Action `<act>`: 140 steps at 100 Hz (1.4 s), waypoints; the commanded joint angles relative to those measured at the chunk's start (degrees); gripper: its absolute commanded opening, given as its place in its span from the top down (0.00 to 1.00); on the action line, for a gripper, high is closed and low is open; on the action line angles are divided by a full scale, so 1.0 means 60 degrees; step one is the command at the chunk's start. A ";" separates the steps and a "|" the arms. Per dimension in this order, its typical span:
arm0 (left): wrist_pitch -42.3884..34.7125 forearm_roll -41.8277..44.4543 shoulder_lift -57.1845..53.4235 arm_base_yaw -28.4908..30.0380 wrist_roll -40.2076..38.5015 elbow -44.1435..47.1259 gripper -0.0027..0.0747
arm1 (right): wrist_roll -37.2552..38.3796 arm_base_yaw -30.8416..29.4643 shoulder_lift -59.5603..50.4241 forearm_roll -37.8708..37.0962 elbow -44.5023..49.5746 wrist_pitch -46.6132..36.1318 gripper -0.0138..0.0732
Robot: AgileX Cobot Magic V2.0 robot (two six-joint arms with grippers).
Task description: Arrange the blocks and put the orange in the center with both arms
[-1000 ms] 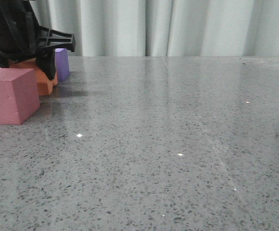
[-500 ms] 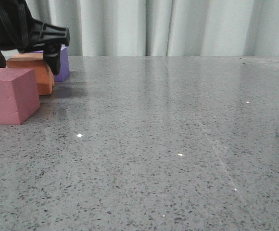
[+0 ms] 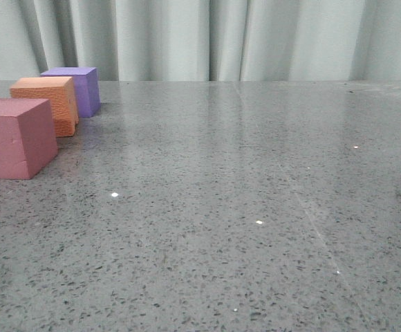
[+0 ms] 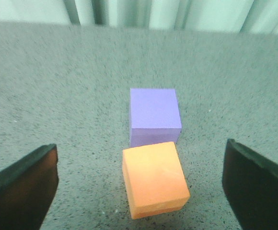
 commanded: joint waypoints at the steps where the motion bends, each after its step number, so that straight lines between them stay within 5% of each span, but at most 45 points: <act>1: -0.0398 0.0415 -0.1220 0.0019 0.0046 0.0232 0.11 | -0.0080 -0.0058 -0.0203 0.0047 -0.0129 -0.0762 0.92; 18: -0.0858 0.0972 -0.3281 0.0019 0.0046 0.1813 0.14 | -0.0080 -0.0058 -0.0203 0.0047 -0.0129 -0.0762 0.92; 32: -0.0925 0.1525 -0.5042 0.0019 0.0046 0.3240 0.27 | -0.0080 -0.0058 -0.0203 0.0047 -0.0129 -0.0762 0.92; 46: -0.0925 0.1685 -0.6614 0.0019 0.0046 0.4526 0.48 | -0.0080 -0.0058 -0.0203 0.0047 -0.0129 -0.0762 0.92; 71: -0.0685 0.1726 -0.8347 0.0019 0.0046 0.6039 0.99 | -0.0080 -0.0058 -0.0203 0.0047 -0.0129 -0.0762 0.92; 140: -0.0668 0.1711 -0.8651 0.0019 0.0005 0.6290 0.99 | -0.0080 -0.0058 -0.0203 0.0047 -0.0129 -0.0762 0.92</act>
